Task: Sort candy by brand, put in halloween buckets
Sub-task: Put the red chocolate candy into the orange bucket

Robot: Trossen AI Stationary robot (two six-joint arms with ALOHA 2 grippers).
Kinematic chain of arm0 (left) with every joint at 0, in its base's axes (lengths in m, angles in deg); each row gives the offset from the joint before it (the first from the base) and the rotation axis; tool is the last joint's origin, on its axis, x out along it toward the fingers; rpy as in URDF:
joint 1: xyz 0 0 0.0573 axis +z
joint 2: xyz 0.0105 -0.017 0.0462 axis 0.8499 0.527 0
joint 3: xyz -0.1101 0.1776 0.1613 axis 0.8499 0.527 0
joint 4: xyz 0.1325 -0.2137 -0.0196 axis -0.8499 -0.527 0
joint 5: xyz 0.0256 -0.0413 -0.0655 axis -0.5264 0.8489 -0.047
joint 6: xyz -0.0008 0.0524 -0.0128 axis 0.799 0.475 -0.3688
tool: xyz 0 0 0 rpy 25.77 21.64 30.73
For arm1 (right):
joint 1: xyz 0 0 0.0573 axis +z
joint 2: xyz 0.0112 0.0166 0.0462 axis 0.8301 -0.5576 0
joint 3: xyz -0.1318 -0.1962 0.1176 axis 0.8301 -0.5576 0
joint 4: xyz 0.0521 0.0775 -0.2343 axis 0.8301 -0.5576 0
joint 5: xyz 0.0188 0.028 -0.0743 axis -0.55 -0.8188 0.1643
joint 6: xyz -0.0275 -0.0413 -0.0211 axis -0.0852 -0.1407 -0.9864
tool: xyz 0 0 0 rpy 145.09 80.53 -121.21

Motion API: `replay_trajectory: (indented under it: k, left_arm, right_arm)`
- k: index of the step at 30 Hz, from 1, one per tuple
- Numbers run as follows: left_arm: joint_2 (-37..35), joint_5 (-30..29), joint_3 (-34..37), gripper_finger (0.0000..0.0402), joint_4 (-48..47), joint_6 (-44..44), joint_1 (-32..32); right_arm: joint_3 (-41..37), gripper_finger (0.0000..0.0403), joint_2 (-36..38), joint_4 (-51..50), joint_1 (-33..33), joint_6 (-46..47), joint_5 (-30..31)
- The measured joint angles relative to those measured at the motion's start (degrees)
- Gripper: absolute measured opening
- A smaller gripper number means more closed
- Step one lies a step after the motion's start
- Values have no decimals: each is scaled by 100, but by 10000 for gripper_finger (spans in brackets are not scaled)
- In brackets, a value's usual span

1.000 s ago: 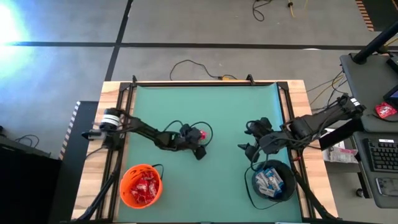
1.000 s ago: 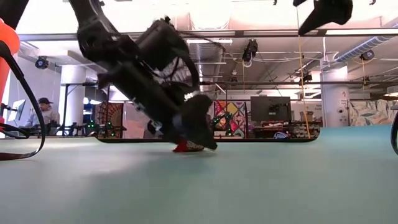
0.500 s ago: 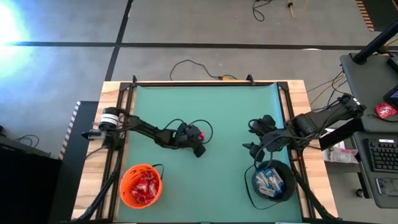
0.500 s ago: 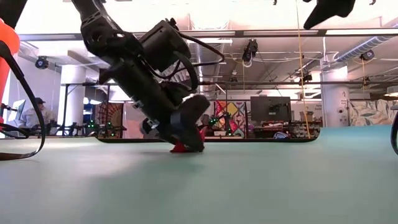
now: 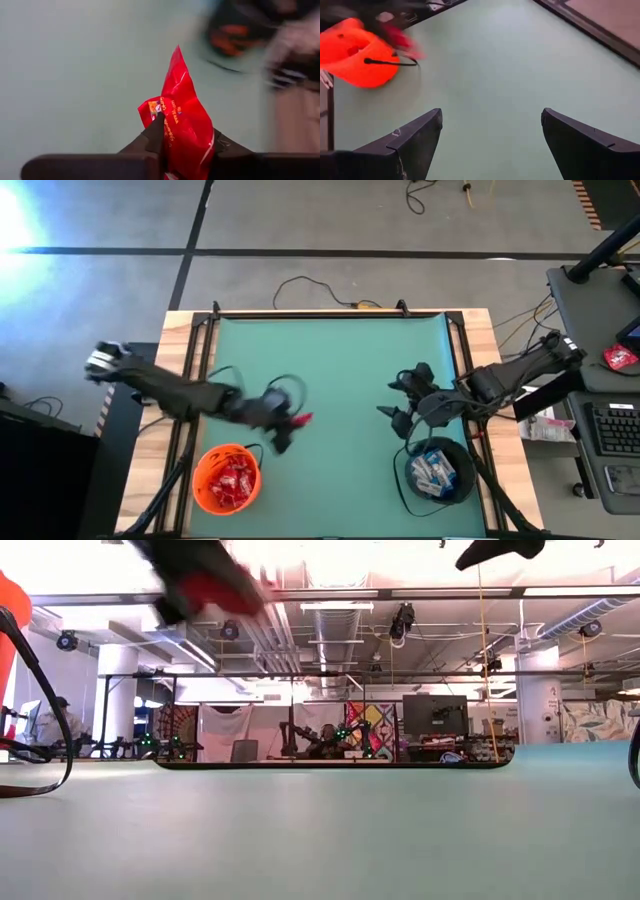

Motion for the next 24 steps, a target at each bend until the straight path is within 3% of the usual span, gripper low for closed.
replay_trajectory:
  k: [5,9,12,16,20,24]
  left_arm:
    - [-1127,-202,-17,27,-992,-1445,-2029]
    - [-1286,-1213,-13,27,-1845,-2964,-3832]
    - [-1170,-1511,-12,27,-2552,-4343,-4660]
    - [-828,-1496,-11,27,-3041,-5389,-5210]
    - [-377,-1424,-11,29,-3384,-5410,-5124]
    - [-120,-952,-9,66,-3482,-5422,-4841]
  right_arm:
    - [0,329,-457,527,-2,345,3]
    - [4,329,-953,1155,-2,413,-8]
    - [192,329,-1351,1386,-2,562,-9]
    - [728,329,-1779,1440,-2,612,1]
    - [1361,329,-2099,1280,-7,334,-337]
    - [2191,329,-2292,800,31,65,-336]
